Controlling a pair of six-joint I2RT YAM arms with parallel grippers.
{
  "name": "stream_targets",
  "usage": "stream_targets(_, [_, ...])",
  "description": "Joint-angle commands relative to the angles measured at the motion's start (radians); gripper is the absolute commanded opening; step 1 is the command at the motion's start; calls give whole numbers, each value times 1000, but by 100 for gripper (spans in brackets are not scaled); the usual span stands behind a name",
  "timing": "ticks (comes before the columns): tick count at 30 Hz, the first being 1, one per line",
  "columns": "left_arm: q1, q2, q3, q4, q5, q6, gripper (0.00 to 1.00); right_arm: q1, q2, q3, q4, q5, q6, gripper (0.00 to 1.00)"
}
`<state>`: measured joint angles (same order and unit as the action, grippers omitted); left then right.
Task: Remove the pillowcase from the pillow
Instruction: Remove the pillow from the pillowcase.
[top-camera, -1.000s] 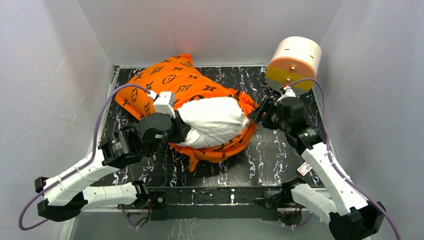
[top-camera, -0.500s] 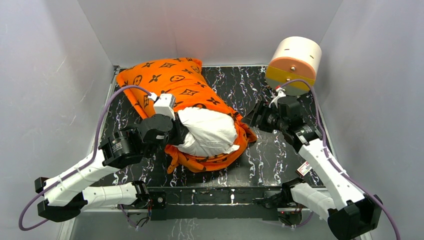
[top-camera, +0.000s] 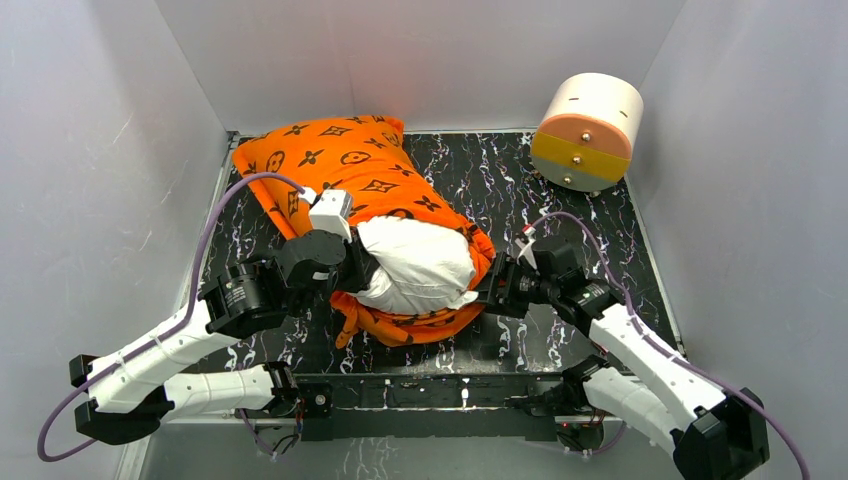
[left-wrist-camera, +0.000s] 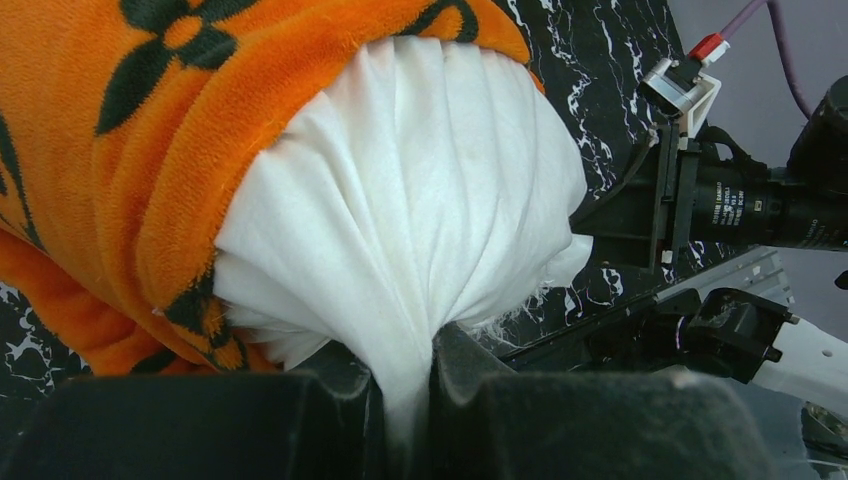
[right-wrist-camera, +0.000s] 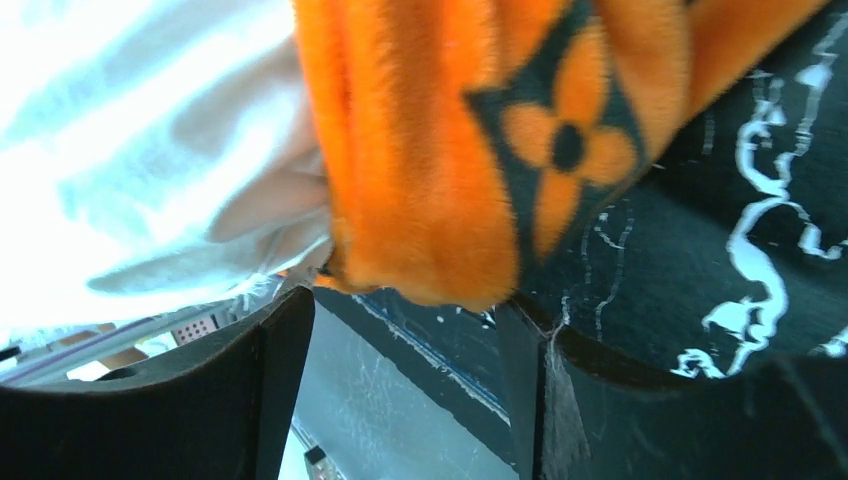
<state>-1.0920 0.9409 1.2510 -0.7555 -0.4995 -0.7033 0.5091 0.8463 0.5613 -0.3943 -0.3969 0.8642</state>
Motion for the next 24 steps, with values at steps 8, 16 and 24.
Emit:
stream_targets(8, [6, -39, 23, 145, -8, -15, 0, 51, 142, 67, 128, 230, 65, 53])
stream_targets(16, [6, -78, 115, -27, -144, -3, 0, 18, 186, 72, -82, 644, 79, 8])
stream_targets(24, [4, -216, 184, -233, -241, -72, 0, -318, 278, 51, 95, 276, -22, 0])
